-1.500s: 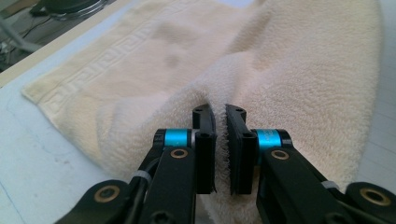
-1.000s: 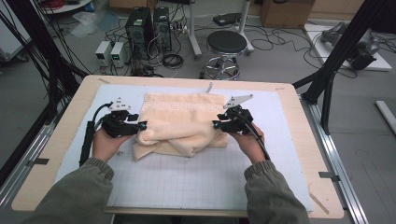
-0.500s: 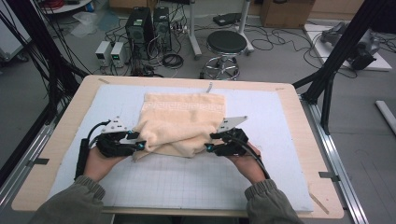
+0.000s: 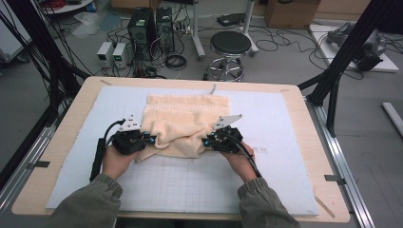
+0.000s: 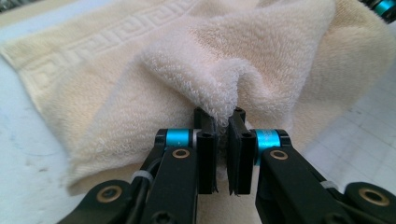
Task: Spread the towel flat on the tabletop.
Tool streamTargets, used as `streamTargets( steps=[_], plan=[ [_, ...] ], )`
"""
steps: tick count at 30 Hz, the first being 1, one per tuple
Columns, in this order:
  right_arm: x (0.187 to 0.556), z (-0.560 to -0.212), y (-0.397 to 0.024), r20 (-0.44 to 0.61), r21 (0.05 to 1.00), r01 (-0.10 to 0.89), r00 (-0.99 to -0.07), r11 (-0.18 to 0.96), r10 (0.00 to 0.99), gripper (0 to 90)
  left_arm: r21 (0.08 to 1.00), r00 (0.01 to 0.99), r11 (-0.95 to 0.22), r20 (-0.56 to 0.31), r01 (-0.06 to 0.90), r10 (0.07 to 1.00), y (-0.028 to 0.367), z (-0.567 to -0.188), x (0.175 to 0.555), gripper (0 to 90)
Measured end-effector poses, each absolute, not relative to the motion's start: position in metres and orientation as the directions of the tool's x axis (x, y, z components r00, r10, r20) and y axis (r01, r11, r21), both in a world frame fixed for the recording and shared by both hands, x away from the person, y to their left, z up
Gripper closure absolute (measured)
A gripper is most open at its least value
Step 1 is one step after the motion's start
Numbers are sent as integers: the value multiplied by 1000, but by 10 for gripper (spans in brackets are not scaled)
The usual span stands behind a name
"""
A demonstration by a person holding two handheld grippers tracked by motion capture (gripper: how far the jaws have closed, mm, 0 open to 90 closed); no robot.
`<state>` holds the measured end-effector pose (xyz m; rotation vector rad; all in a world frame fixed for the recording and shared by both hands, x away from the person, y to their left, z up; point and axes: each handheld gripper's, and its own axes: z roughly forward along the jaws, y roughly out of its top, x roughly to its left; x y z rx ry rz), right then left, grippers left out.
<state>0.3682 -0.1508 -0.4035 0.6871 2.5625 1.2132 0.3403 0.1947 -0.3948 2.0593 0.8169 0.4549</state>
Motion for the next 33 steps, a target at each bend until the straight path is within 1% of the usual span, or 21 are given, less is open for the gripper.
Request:
streamTargets(
  steps=[1,2,4,6,8,9,11,12,13,14,16,18,20,21,25,27,30,31,33],
  plan=[
    [361,-390,-156,-29,774,291,-871,562,490,798,827,722,-423,32,369,692,196,-389,337,840],
    [361,-390,-156,-29,774,291,-871,562,490,798,835,720,-419,41,356,692,197,-383,334,840],
    [354,-377,-162,-40,781,271,-877,562,478,801,847,722,-423,69,323,689,197,-368,327,841],
    [341,-355,-167,-79,786,236,-878,571,472,802,855,720,-427,96,293,687,196,-356,323,843],
    [338,-350,-169,-94,789,221,-879,573,468,802,864,719,-425,112,271,686,195,-347,319,843],
    [331,-334,-173,-107,798,209,-874,566,474,802,867,720,-424,119,260,684,196,-340,316,843],
    [330,-329,-175,-120,801,194,-874,566,471,802,874,717,-422,131,242,684,196,-333,314,843],
    [328,-322,-177,-122,807,193,-870,558,478,802,878,712,-415,132,240,690,197,-330,314,844],
    [326,-309,-181,-148,818,172,-859,549,490,803,879,708,-414,137,235,693,199,-327,314,844],
    [326,-309,-181,-148,818,172,-859,549,490,803,883,703,-405,132,237,699,201,-325,315,844],
    [327,-298,-185,-155,834,164,-847,526,509,804,886,691,-391,120,249,713,205,-325,319,844],
    [333,-293,-186,-161,839,164,-837,519,524,804,880,682,-387,105,276,724,209,-328,327,844],
    [356,-306,-178,-143,806,221,-827,549,543,802,862,669,-399,98,313,737,211,-336,337,844],
    [356,-306,-178,-143,806,221,-827,549,543,802,848,657,-413,107,332,747,211,-342,344,844],
    [396,-348,-155,-54,742,344,-825,575,563,789,782,602,-421,74,460,795,213,-371,378,840],
    [411,-368,-145,-11,710,395,-822,583,570,775,760,590,-421,60,496,805,213,-378,386,812],
    [422,-386,-137,2,670,429,-817,606,577,701,774,588,-394,34,496,808,215,-377,386,681],
    [422,-386,-138,13,673,434,-816,599,578,670,782,591,-391,36,486,806,216,-374,383,629],
    [416,-377,-147,0,715,405,-815,570,580,618,803,595,-379,37,460,803,219,-367,376,538]
  ],
)
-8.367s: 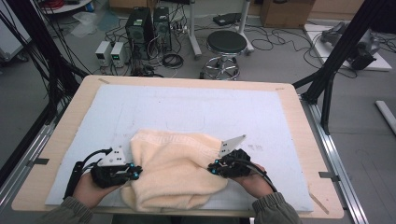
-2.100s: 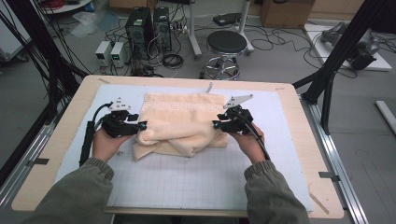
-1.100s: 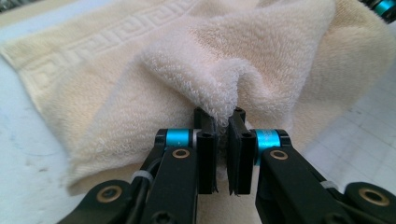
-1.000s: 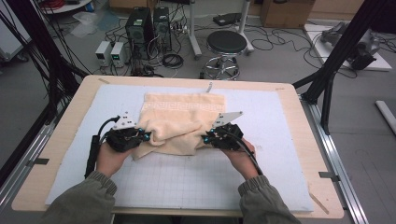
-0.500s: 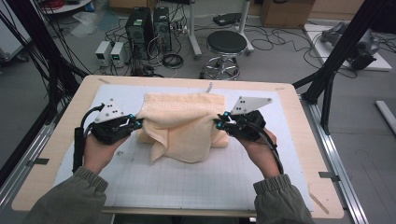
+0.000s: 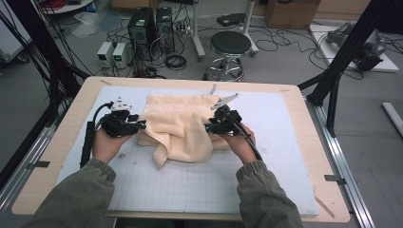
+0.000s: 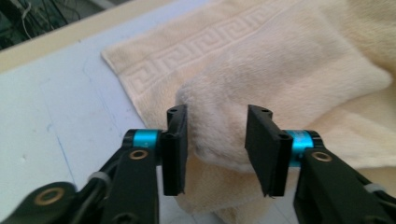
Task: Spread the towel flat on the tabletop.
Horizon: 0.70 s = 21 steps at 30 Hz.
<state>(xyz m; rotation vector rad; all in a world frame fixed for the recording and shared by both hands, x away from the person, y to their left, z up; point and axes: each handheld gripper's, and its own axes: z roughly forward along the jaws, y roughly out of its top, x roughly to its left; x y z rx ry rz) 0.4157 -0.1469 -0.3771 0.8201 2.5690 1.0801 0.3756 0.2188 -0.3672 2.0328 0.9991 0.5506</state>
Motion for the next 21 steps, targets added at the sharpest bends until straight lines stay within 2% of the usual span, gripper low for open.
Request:
streamTargets(
  steps=[6,8,11,15,18,19,21],
  plan=[
    [391,-357,-167,-10,786,350,-816,509,578,598,834,665,-399,53,380,745,210,-356,349,475],
    [378,-356,-172,-23,793,329,-825,513,565,594,840,702,-418,64,346,709,198,-359,339,470],
    [363,-362,-175,-22,791,315,-843,525,538,593,855,764,-414,32,313,644,179,-371,329,473],
    [351,-378,-172,19,754,346,-861,558,509,567,804,812,-508,57,308,582,148,-392,329,481],
    [349,-384,-170,22,760,341,-864,553,503,564,759,799,-565,100,325,594,134,-403,334,481],
    [349,-387,-168,34,751,353,-865,558,501,562,743,789,-576,108,340,605,133,-406,337,491],
    [350,-394,-166,48,745,362,-867,560,496,584,714,792,-595,95,368,603,138,-409,340,623]
  ],
)
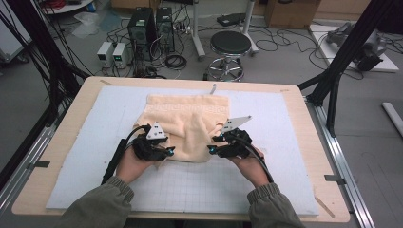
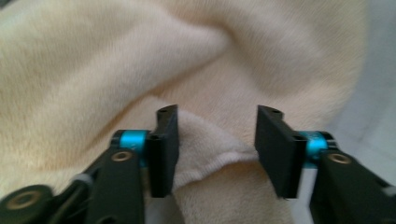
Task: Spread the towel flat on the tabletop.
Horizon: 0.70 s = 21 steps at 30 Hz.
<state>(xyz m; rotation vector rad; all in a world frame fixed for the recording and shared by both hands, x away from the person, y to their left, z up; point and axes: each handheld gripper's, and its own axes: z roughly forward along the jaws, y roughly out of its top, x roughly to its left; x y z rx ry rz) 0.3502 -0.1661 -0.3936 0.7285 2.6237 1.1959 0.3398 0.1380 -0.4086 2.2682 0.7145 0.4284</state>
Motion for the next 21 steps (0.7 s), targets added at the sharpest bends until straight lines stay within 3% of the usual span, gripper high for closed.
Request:
streamTargets(
  steps=[1,2,3,7,12,14,18,20,21],
  plan=[
    [350,-398,-162,56,742,360,-874,566,482,653,716,791,-591,89,372,605,142,-408,339,772],
    [350,-398,-162,56,742,360,-874,566,482,653,728,785,-579,91,367,612,146,-407,336,772],
    [349,-399,-157,53,742,347,-883,574,466,752,734,783,-575,96,361,615,151,-405,334,830],
    [346,-397,-142,30,745,304,-905,594,425,817,738,761,-566,111,368,639,174,-399,325,848],
    [340,-387,-121,30,755,267,-927,599,374,813,756,706,-526,121,390,698,212,-390,313,849],
    [333,-377,-111,44,790,218,-952,573,302,747,752,675,-507,114,421,729,230,-391,312,847],
    [331,-368,-115,33,811,205,-951,548,307,704,762,619,-432,53,482,783,256,-393,314,813],
    [337,-369,-128,33,809,239,-931,537,363,684,785,622,-416,50,459,781,256,-389,311,717],
    [337,-369,-128,33,809,239,-931,537,363,684,790,628,-425,66,442,775,254,-387,310,717]
  ],
)
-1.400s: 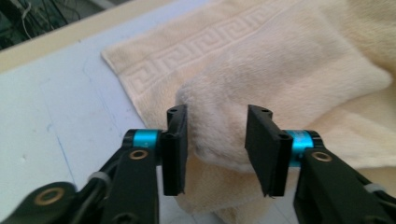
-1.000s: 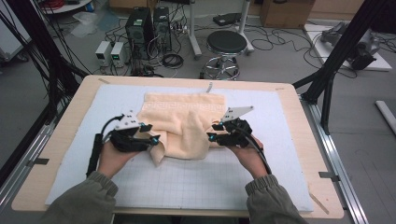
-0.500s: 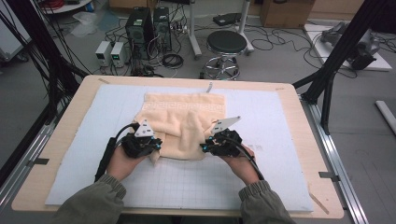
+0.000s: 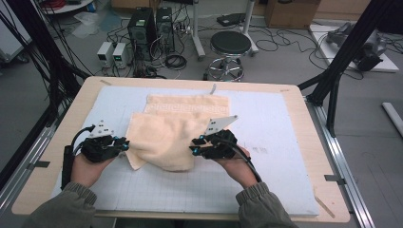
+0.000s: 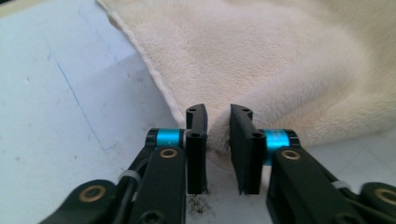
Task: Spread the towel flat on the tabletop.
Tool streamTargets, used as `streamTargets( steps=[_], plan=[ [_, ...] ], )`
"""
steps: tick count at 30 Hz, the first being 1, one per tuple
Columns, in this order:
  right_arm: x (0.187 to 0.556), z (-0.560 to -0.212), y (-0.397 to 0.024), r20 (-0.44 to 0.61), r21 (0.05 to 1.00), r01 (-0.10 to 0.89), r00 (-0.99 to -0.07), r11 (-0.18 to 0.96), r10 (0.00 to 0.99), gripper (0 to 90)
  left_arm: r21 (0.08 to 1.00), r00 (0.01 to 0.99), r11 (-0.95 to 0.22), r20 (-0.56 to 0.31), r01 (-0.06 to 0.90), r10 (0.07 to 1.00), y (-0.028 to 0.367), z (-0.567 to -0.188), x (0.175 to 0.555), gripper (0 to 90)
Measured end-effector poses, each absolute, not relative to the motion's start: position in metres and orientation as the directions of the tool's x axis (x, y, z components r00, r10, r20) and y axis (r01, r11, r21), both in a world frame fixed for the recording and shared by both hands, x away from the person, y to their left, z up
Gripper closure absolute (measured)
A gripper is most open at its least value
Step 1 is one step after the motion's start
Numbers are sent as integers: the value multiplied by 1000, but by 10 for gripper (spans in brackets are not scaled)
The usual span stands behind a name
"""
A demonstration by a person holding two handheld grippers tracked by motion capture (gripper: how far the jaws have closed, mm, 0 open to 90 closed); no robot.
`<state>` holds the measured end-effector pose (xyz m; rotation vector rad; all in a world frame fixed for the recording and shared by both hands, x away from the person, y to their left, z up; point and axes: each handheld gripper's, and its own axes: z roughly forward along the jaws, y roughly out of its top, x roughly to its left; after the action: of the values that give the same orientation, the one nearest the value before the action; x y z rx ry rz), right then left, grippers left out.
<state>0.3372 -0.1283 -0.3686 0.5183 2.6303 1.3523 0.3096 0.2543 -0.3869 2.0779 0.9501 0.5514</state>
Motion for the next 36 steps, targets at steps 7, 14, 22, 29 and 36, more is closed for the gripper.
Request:
streamTargets(
  steps=[7,14,22,29,36],
  plan=[
    [354,-384,-136,-29,759,262,-900,596,434,641,794,716,-478,79,375,694,227,-391,310,580],
    [370,-417,-113,-19,725,295,-895,622,446,619,723,759,-521,-5,453,651,217,-433,327,631],
    [370,-411,-121,-12,744,288,-897,603,442,879,736,764,-552,74,392,641,208,-421,318,818],
    [338,-371,-176,-49,787,259,-878,560,475,899,793,797,-530,96,301,596,189,-387,302,825],
    [321,-365,-198,-36,797,271,-871,540,489,823,796,828,-559,139,233,543,169,-371,291,825]
  ],
)
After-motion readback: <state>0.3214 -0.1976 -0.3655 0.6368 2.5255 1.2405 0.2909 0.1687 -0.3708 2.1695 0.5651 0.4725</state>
